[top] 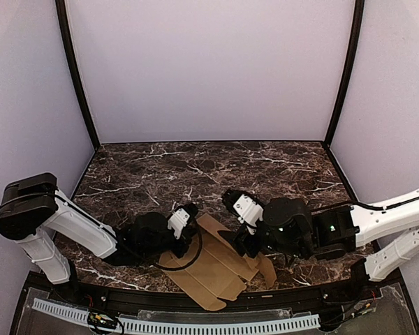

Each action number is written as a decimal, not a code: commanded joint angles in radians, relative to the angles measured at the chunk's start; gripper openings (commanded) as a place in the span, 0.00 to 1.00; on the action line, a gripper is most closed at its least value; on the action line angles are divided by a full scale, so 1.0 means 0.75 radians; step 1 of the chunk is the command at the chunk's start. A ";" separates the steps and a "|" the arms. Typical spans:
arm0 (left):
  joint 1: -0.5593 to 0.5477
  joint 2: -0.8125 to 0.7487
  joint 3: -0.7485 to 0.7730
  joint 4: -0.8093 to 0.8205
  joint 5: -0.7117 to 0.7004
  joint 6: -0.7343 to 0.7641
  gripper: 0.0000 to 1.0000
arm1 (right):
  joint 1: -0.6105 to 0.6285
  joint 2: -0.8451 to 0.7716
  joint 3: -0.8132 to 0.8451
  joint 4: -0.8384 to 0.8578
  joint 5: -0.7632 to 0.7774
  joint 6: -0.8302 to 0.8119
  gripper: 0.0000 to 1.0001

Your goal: Fold the paper box

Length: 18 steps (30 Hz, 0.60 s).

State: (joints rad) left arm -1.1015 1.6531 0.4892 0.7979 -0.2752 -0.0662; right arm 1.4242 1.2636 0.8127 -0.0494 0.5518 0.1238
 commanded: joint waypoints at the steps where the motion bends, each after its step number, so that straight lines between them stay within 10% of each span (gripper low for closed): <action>1: 0.010 -0.036 -0.017 -0.048 0.041 0.046 0.01 | -0.133 0.014 0.006 0.174 -0.271 0.062 0.58; 7: 0.010 -0.014 -0.019 -0.037 0.047 0.065 0.01 | -0.279 0.162 0.081 0.278 -0.391 0.115 0.01; 18: 0.010 0.059 0.004 -0.004 0.066 0.053 0.01 | -0.356 0.456 0.162 0.458 -0.537 0.204 0.00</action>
State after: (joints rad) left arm -1.0969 1.6756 0.4892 0.7975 -0.2424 -0.0334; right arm 1.1824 1.5658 0.9051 0.2142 0.1913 0.2386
